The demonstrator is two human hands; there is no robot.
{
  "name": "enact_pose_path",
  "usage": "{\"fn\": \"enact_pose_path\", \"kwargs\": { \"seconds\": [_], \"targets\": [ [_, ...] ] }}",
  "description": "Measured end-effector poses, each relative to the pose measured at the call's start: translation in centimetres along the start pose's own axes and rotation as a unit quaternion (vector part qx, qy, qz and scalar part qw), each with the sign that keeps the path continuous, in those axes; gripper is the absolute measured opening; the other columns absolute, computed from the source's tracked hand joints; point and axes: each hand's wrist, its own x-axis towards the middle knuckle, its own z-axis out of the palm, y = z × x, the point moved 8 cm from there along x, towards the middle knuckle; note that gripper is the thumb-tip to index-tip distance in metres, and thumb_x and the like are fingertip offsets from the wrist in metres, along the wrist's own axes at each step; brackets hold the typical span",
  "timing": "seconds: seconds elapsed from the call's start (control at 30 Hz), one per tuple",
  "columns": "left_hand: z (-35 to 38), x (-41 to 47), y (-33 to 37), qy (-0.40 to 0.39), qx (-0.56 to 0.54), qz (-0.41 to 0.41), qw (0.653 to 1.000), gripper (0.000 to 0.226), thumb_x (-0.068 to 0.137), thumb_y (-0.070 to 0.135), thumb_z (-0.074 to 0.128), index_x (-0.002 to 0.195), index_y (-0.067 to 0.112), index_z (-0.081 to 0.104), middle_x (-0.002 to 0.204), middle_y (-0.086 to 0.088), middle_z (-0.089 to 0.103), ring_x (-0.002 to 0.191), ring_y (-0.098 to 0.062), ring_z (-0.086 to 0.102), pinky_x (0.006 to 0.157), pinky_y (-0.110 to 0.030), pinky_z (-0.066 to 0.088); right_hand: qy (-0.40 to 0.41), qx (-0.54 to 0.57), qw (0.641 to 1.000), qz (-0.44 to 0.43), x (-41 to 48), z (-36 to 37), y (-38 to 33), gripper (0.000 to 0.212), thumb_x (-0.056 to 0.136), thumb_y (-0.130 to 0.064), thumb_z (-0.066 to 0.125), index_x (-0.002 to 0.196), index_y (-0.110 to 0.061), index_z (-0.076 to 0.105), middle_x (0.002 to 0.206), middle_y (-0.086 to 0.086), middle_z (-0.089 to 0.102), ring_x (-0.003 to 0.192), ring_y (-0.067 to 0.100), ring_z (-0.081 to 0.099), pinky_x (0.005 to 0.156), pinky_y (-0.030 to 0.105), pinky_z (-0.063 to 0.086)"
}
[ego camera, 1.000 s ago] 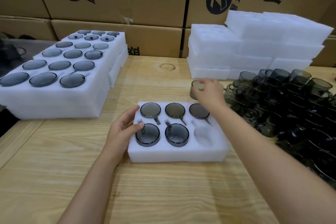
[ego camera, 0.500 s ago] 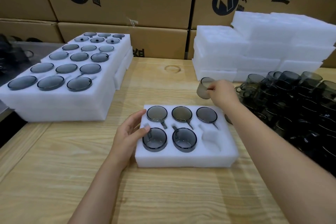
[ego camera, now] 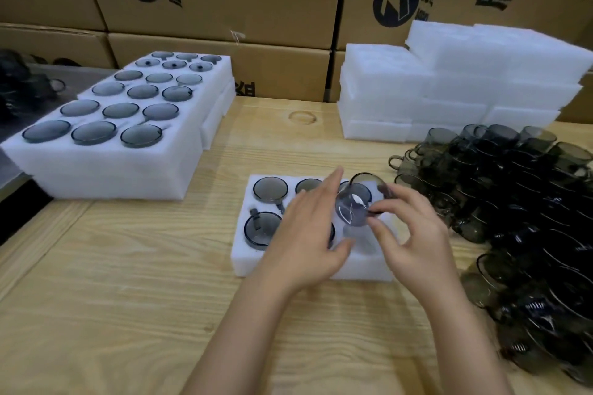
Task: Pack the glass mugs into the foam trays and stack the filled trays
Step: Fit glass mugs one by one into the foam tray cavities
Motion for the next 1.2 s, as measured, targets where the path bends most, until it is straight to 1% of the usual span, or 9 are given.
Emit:
{"fn": "enact_pose_path", "kwargs": {
  "seconds": [0.1,0.2,0.33,0.43,0.57,0.67,0.8,1.0,1.2],
  "targets": [
    [0.8,0.8,-0.5,0.033,0.015,-0.025,0.999,0.079,0.085,0.039,0.064,0.15,0.027,0.022,0.103,0.015,0.055,0.1,-0.009,0.047,0.095,-0.026,0.036,0.014,0.026,0.999,-0.028,-0.9,0.1,-0.3,0.025,0.073,0.006,0.073,0.087,-0.014,0.07,0.111,-0.01,0.054,0.109,0.013,0.051,0.098,0.011,0.032],
    [0.7,1.0,-0.6,0.039,-0.025,-0.011,0.999,0.057,0.077,0.046,0.066,0.128,0.031,0.047,0.1,0.016,0.063,0.09,-0.011,0.056,0.086,-0.033,0.044,0.014,0.061,0.998,-0.007,-1.2,0.3,-0.3,0.033,0.077,0.004,0.071,0.094,-0.024,0.066,0.115,-0.011,0.054,0.113,0.013,0.051,0.099,0.013,0.032],
    [0.3,0.1,-1.7,0.078,-0.056,-0.091,0.991,0.049,0.067,0.067,0.06,0.106,0.043,0.044,0.092,0.021,0.063,0.077,0.0,0.058,0.061,-0.018,0.04,0.094,0.076,0.992,0.032,-1.8,-0.2,-0.6,0.035,0.082,-0.012,0.068,0.116,-0.018,0.061,0.122,0.0,0.054,0.114,0.021,0.052,0.096,0.03,0.042],
    [-0.1,-0.6,-2.0,0.142,0.0,-0.139,0.98,0.057,0.065,0.069,0.063,0.107,0.038,0.04,0.091,0.017,0.062,0.082,-0.005,0.059,0.061,-0.019,0.036,0.099,0.094,0.99,0.04,-2.4,0.8,-1.8,0.041,0.079,-0.024,0.066,0.119,-0.02,0.059,0.116,-0.005,0.052,0.105,0.019,0.055,0.089,0.025,0.044],
    [-0.6,-1.3,-0.5,0.222,0.103,-0.094,0.965,0.069,0.062,0.058,0.065,0.107,0.007,0.058,0.086,-0.004,0.066,0.077,-0.026,0.061,0.068,-0.024,0.036,0.058,0.076,0.993,0.066,-2.8,2.6,-2.0,0.057,0.07,-0.036,0.073,0.122,-0.016,0.059,0.123,-0.006,0.047,0.115,0.013,0.049,0.098,0.023,0.039],
    [-0.9,-1.6,1.1,0.251,0.121,-0.008,0.96,0.054,0.068,0.048,0.053,0.097,0.003,0.063,0.071,0.0,0.067,0.061,-0.018,0.06,0.06,-0.022,0.035,0.093,0.097,0.988,0.079,-2.8,1.7,-1.1,0.047,0.071,-0.024,0.08,0.113,-0.023,0.059,0.115,-0.013,0.055,0.111,0.01,0.052,0.095,0.018,0.038],
    [-0.7,-1.8,1.2,0.227,0.077,0.028,0.97,0.055,0.071,0.048,0.058,0.107,0.006,0.065,0.085,0.006,0.072,0.067,-0.013,0.065,0.058,-0.025,0.048,0.088,0.148,0.978,0.113,-2.5,1.4,0.3,0.049,0.072,-0.022,0.079,0.111,-0.034,0.052,0.112,-0.014,0.059,0.109,0.009,0.055,0.093,0.033,0.046],
    [-0.3,-2.1,1.1,0.253,0.125,0.069,0.957,0.047,0.072,0.03,0.075,0.11,0.003,0.069,0.084,0.0,0.071,0.07,-0.017,0.066,0.059,-0.031,0.052,0.02,0.173,0.979,0.108,-2.2,2.6,0.4,0.068,0.068,-0.025,0.082,0.121,-0.042,0.043,0.119,-0.021,0.054,0.109,-0.008,0.05,0.087,0.004,0.035],
    [0.0,-2.2,1.8,0.254,0.176,0.098,0.946,0.057,0.085,0.055,0.059,0.104,0.004,0.072,0.078,-0.001,0.069,0.065,-0.019,0.064,0.053,-0.03,0.05,0.002,0.162,0.984,0.069,-1.5,1.6,1.2,0.044,0.074,-0.012,0.077,0.111,-0.029,0.06,0.117,-0.011,0.053,0.106,0.003,0.055,0.094,0.025,0.044]
  ]
}}
